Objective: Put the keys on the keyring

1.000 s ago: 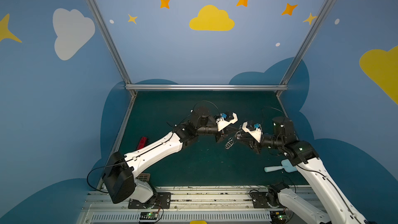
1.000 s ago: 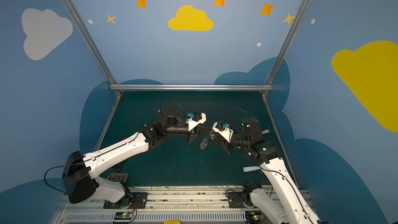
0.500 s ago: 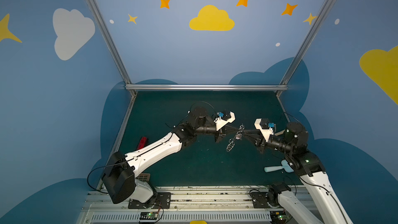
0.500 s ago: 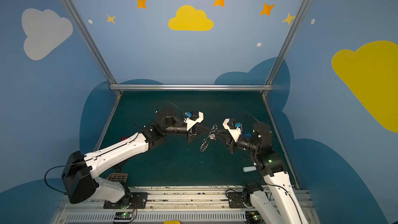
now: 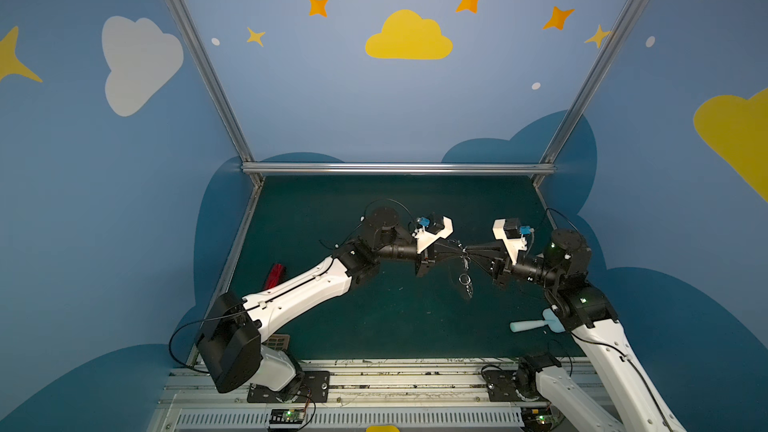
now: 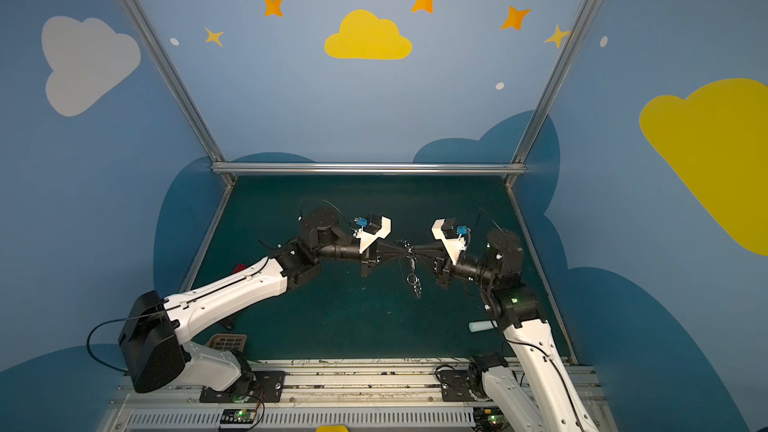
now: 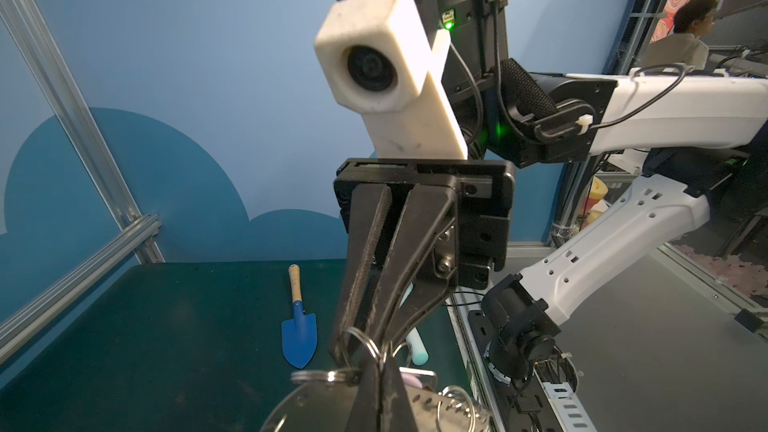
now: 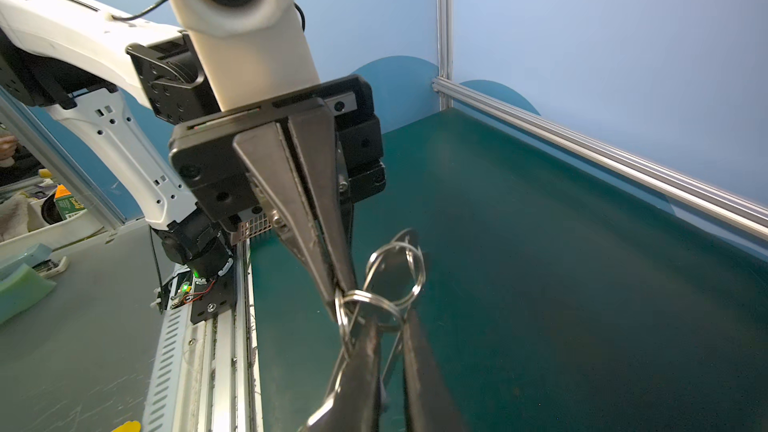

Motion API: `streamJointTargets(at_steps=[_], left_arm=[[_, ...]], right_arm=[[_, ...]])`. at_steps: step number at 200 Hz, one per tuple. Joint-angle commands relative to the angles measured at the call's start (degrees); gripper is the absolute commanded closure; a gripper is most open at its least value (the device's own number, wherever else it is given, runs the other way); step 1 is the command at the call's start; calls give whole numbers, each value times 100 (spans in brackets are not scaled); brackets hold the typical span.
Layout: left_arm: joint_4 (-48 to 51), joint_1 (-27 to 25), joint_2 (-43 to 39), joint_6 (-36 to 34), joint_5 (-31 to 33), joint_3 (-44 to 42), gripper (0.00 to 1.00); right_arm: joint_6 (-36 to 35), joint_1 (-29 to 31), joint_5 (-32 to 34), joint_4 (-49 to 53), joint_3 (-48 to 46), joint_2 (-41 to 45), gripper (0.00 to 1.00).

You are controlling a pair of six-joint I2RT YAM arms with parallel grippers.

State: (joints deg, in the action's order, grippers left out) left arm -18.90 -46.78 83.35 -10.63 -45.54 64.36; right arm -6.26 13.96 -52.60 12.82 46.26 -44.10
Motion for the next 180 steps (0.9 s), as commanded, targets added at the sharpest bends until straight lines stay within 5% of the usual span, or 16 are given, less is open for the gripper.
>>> streamJointTargets(at_steps=[1, 28, 96, 180], left_arm=[[-245, 20, -59, 26, 27, 36, 96], [-281, 20, -91, 41, 36, 20, 96], [-610, 23, -45, 259, 22, -22, 96], [-958, 20, 106, 492, -42, -21, 96]], right_arm=[[-67, -17, 7, 310, 69, 140, 80], [-1, -269, 344, 520, 9, 462, 75], [627, -657, -733, -34, -293, 558, 82], [1034, -649, -1165, -747, -232, 289, 91]])
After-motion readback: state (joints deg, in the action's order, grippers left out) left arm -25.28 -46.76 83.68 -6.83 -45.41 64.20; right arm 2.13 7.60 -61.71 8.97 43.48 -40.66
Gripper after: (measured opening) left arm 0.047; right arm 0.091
